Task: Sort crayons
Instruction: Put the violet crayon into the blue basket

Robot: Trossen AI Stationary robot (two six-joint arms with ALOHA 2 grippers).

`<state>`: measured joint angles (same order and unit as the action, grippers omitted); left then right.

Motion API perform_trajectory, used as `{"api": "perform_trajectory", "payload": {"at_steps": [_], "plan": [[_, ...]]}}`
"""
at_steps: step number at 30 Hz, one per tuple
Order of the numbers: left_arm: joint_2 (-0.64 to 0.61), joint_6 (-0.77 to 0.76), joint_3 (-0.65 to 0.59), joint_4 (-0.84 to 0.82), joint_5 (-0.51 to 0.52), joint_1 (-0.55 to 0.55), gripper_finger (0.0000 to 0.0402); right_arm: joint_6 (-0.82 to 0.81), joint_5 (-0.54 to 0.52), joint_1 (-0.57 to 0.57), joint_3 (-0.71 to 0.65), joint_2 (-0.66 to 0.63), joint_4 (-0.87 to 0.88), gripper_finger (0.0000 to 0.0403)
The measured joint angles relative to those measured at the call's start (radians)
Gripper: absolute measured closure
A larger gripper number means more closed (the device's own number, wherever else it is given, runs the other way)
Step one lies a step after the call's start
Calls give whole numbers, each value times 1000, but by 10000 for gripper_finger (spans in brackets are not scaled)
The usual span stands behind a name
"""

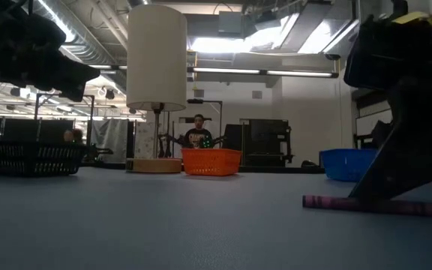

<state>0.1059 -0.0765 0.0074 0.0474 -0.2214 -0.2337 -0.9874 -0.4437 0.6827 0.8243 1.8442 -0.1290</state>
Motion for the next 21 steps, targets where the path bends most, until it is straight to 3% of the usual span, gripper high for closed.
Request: {"api": "perform_trajectory", "payload": {"at_steps": [21], "plan": [[0, -1, 0, -1, 0, 0, 401, 136, -25, 2, 2, 32, 1, 288]]}}
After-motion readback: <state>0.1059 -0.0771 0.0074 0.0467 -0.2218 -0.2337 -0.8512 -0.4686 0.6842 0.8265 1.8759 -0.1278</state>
